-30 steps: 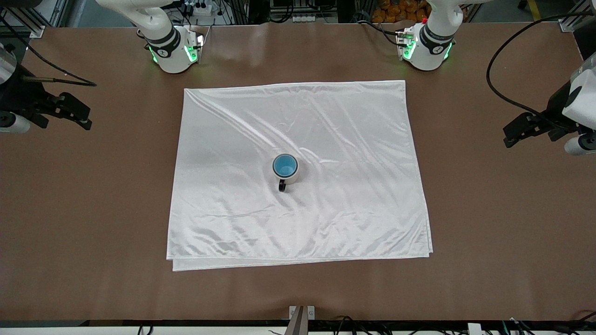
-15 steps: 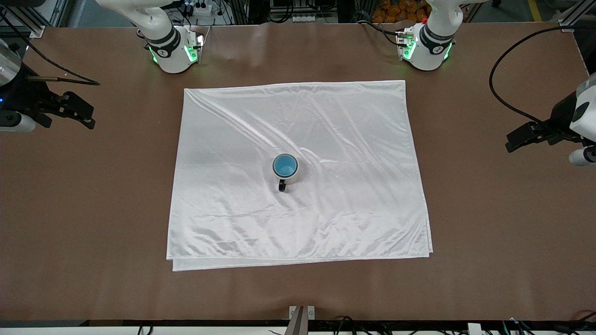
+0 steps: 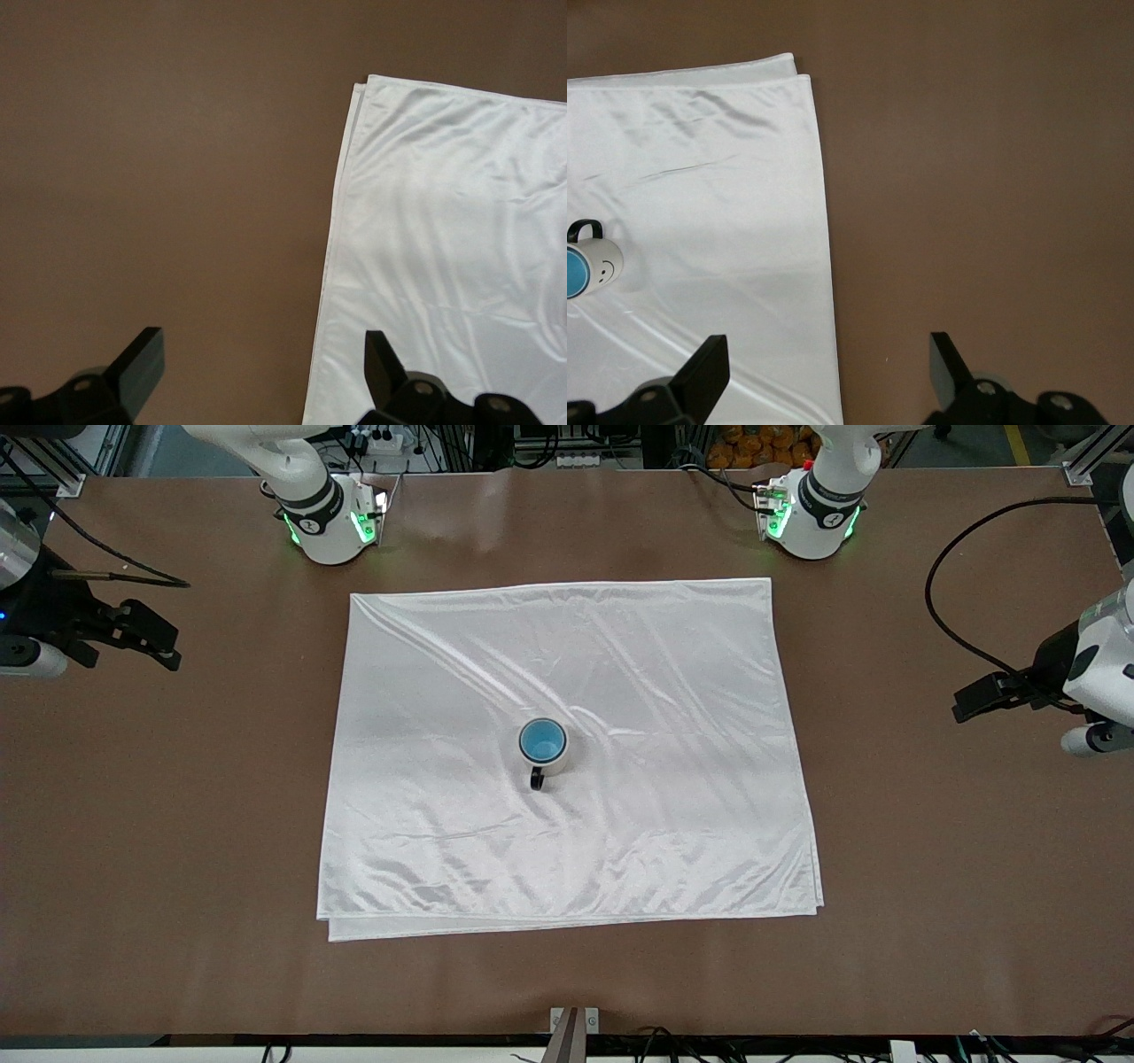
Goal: Place blue cup into white mug on cloth
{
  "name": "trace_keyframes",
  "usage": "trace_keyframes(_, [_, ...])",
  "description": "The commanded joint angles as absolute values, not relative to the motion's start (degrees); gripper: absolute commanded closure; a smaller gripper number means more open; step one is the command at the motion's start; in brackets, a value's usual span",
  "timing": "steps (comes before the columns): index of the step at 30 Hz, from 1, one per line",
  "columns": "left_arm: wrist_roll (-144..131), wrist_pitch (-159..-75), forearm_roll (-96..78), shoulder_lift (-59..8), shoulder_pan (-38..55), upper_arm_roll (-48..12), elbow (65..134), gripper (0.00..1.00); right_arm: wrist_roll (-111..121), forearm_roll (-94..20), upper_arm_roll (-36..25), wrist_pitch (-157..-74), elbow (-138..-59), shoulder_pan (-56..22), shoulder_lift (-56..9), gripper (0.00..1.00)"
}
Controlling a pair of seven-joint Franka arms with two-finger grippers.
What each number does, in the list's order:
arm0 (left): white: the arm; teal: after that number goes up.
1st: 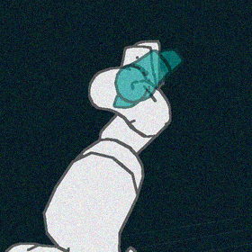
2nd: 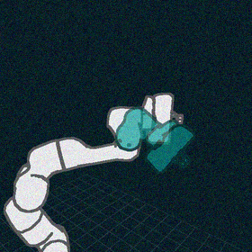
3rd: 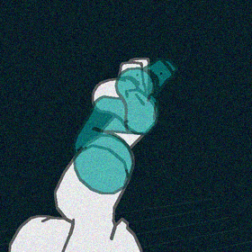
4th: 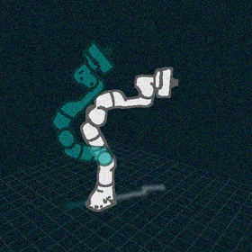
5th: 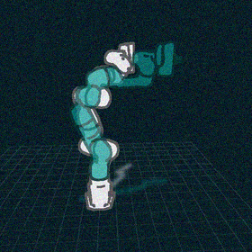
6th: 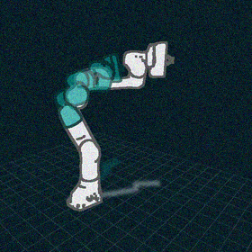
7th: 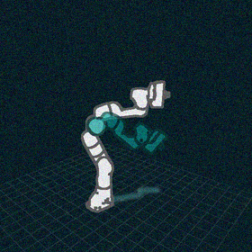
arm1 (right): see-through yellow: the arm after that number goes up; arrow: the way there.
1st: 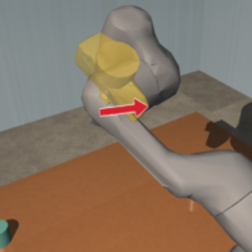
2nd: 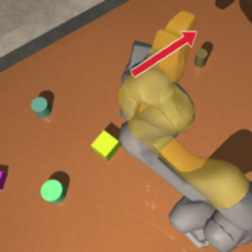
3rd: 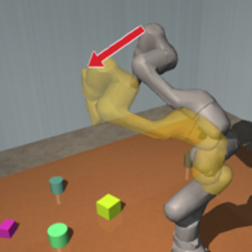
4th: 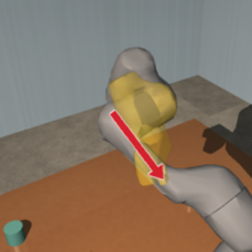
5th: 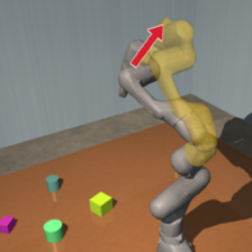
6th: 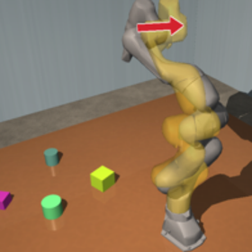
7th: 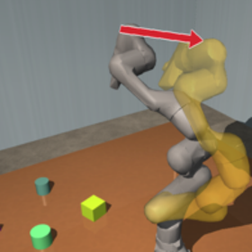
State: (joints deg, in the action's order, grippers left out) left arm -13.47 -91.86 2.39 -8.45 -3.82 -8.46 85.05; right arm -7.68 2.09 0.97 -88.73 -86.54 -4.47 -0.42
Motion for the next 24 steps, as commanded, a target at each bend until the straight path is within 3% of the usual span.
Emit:
trace_keyframes(1, [-12.4, -94.5, 1.6, -4.0, -2.7, -7.3, 90.1, 0.0, -8.7, 2.2, 1.1, -88.2, -86.8, -4.2, 0.3, 0.0])
trace_keyframes(8, [-12.3, -96.9, 1.5, -0.2, -3.1, -7.3, 94.2, 0.0, -8.4, 2.1, 1.1, -88.3, -86.7, -3.5, 0.2, 0.0])
trace_keyframes(12, [-12.3, -99.0, 1.6, 2.5, -3.4, -7.3, 97.6, 0.0, -8.3, 2.1, 4.2, -88.2, -86.7, -0.6, 0.2, 0.0])
trace_keyframes(24, [-12.2, -98.5, 1.3, 4.0, -4.2, -7.5, 98.0, 0.0, -8.4, 2.2, 4.3, -87.7, -86.7, -0.4, 0.3, 0.0])
